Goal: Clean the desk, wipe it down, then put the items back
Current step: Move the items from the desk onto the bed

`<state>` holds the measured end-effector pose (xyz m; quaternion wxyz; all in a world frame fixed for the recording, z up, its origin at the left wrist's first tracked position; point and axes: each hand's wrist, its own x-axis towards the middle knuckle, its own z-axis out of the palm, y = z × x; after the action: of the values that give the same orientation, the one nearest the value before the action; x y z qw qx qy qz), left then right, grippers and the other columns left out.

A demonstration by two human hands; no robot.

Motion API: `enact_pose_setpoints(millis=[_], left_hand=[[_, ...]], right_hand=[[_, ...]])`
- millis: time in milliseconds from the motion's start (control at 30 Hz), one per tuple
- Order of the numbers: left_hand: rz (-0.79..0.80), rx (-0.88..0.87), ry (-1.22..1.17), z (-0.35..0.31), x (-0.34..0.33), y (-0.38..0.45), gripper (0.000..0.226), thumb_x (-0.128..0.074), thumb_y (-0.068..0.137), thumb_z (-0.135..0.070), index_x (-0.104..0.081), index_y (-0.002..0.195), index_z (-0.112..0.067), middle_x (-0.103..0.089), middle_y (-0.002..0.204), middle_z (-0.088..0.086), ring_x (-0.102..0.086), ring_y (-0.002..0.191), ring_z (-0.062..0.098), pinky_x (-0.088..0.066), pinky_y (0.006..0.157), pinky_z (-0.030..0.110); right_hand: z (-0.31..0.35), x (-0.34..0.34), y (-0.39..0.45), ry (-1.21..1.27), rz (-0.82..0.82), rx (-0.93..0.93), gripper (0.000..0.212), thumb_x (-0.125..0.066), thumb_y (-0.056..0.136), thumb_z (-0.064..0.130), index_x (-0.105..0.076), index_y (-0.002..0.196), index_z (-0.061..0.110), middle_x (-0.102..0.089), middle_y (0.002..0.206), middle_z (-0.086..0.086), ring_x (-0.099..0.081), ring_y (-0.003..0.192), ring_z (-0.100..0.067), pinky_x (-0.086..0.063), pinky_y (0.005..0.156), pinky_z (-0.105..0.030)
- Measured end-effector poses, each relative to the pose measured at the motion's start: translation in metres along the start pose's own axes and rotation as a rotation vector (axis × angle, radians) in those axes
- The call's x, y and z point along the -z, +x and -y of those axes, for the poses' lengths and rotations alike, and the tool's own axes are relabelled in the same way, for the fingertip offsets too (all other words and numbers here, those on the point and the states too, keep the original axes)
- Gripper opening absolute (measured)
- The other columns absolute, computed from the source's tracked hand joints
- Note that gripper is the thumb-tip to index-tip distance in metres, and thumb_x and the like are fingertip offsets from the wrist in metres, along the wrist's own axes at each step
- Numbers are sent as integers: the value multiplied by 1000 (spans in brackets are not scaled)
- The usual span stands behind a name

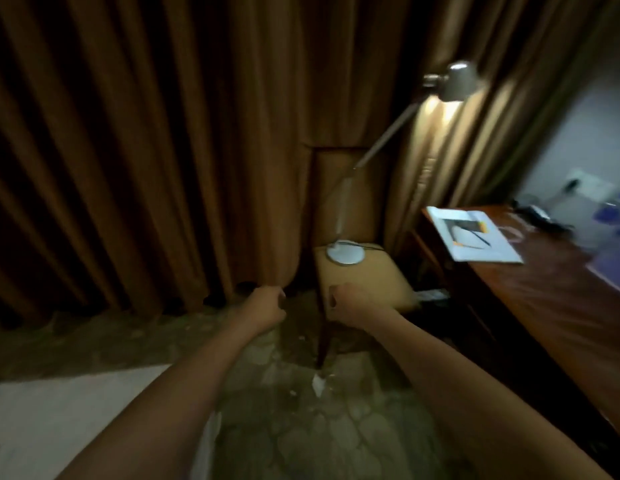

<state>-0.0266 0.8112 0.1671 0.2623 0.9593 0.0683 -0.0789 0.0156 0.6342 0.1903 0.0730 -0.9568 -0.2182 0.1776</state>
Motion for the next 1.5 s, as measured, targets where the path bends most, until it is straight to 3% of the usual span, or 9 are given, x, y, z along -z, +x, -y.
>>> enact_pose_setpoints(millis=[133, 200, 300, 433, 567, 700, 1200, 1367, 1500], left_hand=[[85, -168, 65, -133, -57, 29, 38, -52, 90, -13, -53, 127, -8, -53, 128, 11, -52, 115, 26, -42, 92, 30], [146, -242, 81, -200, -90, 38, 36, -49, 91, -12, -53, 127, -8, -54, 127, 13, -52, 116, 27, -41, 92, 29], [211, -412, 161, -295, -142, 42, 13, -52, 88, -13, -60, 98, -16, -59, 105, 12, -57, 108, 29, -40, 77, 27], [296, -631, 239, -413, -209, 32, 29, -56, 85, -12, -58, 113, -7, -62, 115, 11, -57, 106, 25, -43, 82, 28], [476, -801, 292, -511, -265, 20, 40, -51, 92, -12, -47, 132, -7, -52, 128, 12, -54, 110, 25, -45, 81, 31], [566, -920, 334, -582, -318, 13, 41, -53, 92, -13, -47, 133, -7, -52, 130, 13, -53, 113, 27, -46, 88, 34], [782, -1104, 307, -807, -504, 71, 40, -58, 88, -13, -54, 127, -8, -57, 125, 11, -55, 113, 24, -43, 88, 27], [872, -1041, 273, -874, -551, 94, 40, -58, 88, -10, -53, 127, -7, -58, 123, 12, -56, 111, 23, -43, 86, 25], [920, -920, 203, -912, -587, 106, 40, -62, 89, -16, -52, 126, -5, -58, 123, 13, -56, 112, 24, -43, 91, 28]], right_hand=[[-130, 15, -61, 46, -94, -173, 39, -46, 95, 21, -46, 128, 0, -49, 131, -20, -47, 119, -32, -40, 91, -36], [-196, 24, -101, 51, -109, -246, 30, -50, 92, 17, -54, 117, -1, -57, 119, -19, -55, 108, -30, -42, 81, -35], [-286, 31, -165, 116, -160, -377, 16, -59, 89, 18, -58, 103, 10, -60, 96, -9, -53, 88, -25, -36, 61, -27], [-385, 29, -243, 202, -194, -627, 27, -57, 91, 20, -57, 112, 4, -59, 115, -15, -56, 97, -30, -40, 71, -33], [-457, 16, -307, 256, -238, -799, 26, -58, 91, 22, -57, 109, 4, -59, 112, -16, -56, 100, -31, -44, 74, -34], [-504, -10, -356, 335, -256, -962, 24, -59, 90, 21, -58, 107, 4, -61, 111, -15, -58, 100, -30, -48, 79, -37], [-728, -38, -426, 580, -298, -1412, 11, -56, 91, 19, -51, 95, 11, -58, 107, -12, -57, 98, -29, -45, 76, -35], [-802, -32, -439, 675, -391, -1551, 10, -56, 92, 15, -47, 89, 12, -51, 91, -7, -50, 83, -21, -39, 69, -29], [-848, -36, -452, 717, -457, -1693, 9, -56, 91, 18, -52, 89, 10, -56, 95, -12, -55, 87, -25, -45, 72, -33]])
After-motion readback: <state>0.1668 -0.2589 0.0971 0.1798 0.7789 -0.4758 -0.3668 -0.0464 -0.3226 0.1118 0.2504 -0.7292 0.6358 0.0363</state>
